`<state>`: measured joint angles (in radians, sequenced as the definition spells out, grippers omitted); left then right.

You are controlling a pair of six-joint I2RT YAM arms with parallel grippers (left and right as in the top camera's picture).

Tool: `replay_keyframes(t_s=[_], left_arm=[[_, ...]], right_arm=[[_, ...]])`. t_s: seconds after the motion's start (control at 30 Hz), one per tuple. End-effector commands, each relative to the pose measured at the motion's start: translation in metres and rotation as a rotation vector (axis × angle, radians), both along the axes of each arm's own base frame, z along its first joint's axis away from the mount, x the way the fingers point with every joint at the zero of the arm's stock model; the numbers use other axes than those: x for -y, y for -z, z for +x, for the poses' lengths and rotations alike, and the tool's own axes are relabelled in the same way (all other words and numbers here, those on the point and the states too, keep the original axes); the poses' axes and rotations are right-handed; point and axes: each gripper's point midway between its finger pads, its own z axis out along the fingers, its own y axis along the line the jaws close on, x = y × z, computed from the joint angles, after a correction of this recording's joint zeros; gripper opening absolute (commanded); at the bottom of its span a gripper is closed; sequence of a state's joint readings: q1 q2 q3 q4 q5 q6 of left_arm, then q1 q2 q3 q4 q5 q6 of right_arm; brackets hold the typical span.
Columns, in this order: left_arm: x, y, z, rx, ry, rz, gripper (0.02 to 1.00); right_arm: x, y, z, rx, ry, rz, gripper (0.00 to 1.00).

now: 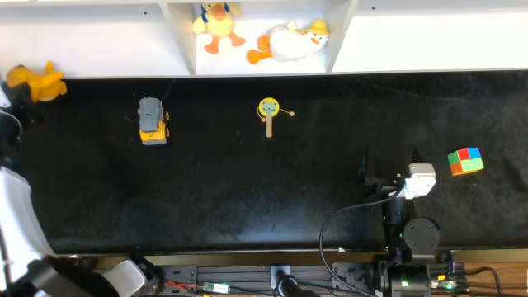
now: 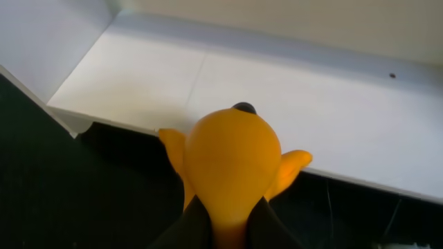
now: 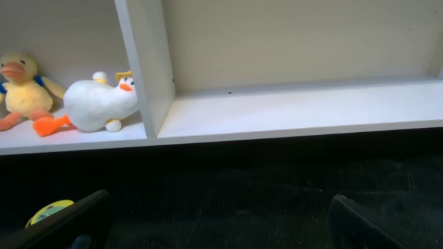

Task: Store Toys

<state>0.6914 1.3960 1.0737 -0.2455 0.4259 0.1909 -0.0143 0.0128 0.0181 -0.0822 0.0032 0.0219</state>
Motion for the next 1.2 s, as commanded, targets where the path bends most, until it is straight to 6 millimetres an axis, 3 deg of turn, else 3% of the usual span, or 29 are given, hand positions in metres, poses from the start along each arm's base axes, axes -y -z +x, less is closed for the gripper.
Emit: replay_keyframes(t_s=[0.03, 0.43, 0.87, 1.2], left_arm=[[-0.017, -0.016, 0.018, 0.019, -0.031, -0.020, 0.036], [-0.027, -0.013, 0.033, 0.018, -0.025, -0.022, 0.036], [-0.010, -0.014, 0.053, 0.004, -0.040, 0.052, 0.038], [-0.014, -0.006, 0.062, 0.003, -0.035, 0.051, 0.038]], right_arm=[[0.000, 0.003, 0.000, 0.000, -0.001, 0.001, 0.996], [0.000, 0.003, 0.000, 0.000, -0.001, 0.001, 0.998], [0.000, 0.003, 0.000, 0.000, -0.001, 0.001, 0.996], [0.000, 0.003, 0.000, 0.000, -0.001, 0.001, 0.996]])
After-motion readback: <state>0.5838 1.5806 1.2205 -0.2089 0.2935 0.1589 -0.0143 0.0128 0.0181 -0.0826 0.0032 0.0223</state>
